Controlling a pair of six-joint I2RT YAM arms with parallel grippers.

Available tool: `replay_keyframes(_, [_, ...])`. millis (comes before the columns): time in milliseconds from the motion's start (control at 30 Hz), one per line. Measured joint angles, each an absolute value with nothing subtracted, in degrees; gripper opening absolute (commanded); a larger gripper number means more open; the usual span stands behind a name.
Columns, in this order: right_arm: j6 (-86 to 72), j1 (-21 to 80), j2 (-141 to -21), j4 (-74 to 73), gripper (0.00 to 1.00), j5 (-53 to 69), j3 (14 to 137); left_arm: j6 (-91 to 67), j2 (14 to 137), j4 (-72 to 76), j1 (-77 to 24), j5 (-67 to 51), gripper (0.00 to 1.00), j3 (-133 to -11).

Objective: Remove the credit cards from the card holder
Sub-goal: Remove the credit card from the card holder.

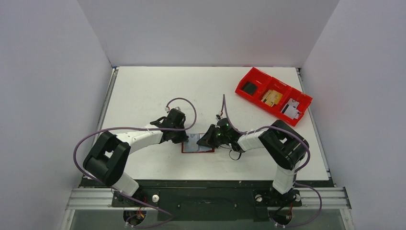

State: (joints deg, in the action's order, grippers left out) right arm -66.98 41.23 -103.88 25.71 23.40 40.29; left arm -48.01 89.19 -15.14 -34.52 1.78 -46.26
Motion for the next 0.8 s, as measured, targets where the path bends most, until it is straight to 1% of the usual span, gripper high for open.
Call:
replay_keyframes(400, [-67.16, 39.81, -103.55, 29.15, 0.00, 23.40, 37.76, -49.36, 89.14, -14.59, -34.52, 1.56, 0.00, -45.89])
replay_keyframes(767, [-66.70, 38.28, -102.52, 28.53, 0.00, 22.87, 36.51, -49.41, 89.06, -14.31, -34.41, 1.45, 0.00, -45.67])
replay_keyframes(800, [-66.70, 38.28, -102.52, 28.53, 0.05, 22.87, 36.51, -49.41, 89.06, -14.28, -34.41, 1.45, 0.00, -45.67])
